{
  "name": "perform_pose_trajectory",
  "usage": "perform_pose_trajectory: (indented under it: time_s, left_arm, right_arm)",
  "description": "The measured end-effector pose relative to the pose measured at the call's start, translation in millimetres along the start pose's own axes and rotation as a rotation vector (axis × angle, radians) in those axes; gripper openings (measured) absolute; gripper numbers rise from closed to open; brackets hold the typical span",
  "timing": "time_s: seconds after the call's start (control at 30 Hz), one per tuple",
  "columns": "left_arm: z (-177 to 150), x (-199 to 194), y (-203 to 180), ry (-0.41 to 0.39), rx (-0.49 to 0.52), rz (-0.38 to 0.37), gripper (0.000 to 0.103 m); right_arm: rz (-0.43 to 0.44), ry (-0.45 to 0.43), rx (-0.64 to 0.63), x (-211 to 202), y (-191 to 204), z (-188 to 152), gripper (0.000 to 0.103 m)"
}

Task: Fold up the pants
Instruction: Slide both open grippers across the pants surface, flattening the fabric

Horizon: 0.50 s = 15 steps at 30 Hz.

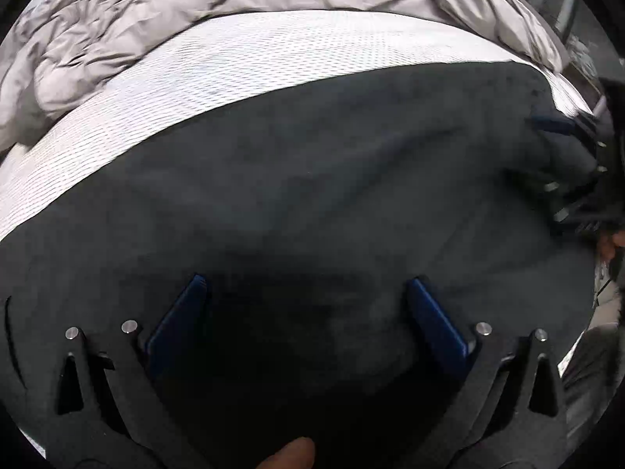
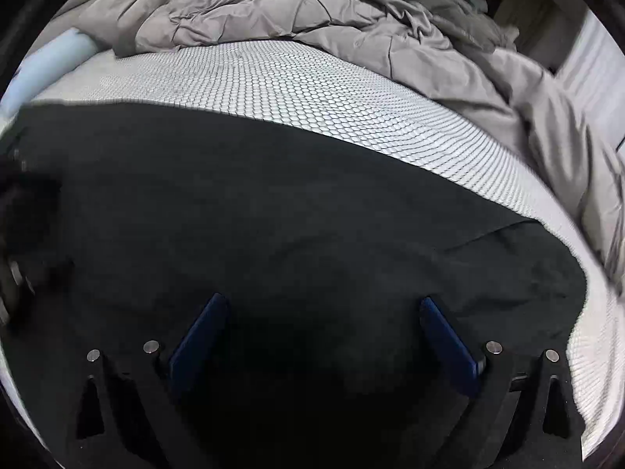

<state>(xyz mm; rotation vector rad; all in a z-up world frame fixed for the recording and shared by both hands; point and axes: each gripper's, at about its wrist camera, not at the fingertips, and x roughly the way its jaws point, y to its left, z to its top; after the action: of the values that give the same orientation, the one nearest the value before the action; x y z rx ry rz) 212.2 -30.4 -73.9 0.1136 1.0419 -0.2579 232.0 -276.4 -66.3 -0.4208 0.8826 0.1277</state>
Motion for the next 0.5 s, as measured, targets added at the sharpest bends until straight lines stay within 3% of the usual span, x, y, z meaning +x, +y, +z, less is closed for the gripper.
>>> perform_pose_trajectory:
  time_s: [0.07,0.23,0.3,0.4,0.5]
  left_arm:
    - [-7,-2,15,-0.003,-0.026,0.028,0.103]
    - [-15,-14,29,-0.037,-0.053,0.076,0.103]
    - [-15,-25,23,-0.058,-0.059,0.088,0.102]
    - [-11,-46,5,-0.133,-0.026,0.008,0.102]
    - [-9,-53,-33,-0.163,0.044,-0.103,0.102]
  right_arm:
    - [-0.041,0.016,0.066,-6,-33,-13,0.100]
    - [-0.271,0.041,0.254,-19,-127,-62,0.101]
    - [-0.255,0.026,0.308,-29,-142,-71,0.101]
    - [-0.266,-0.033,0.305,-52,-128,-61,0.101]
    - [-0.140,-0.125,0.226,-74,-86,-42,0.101]
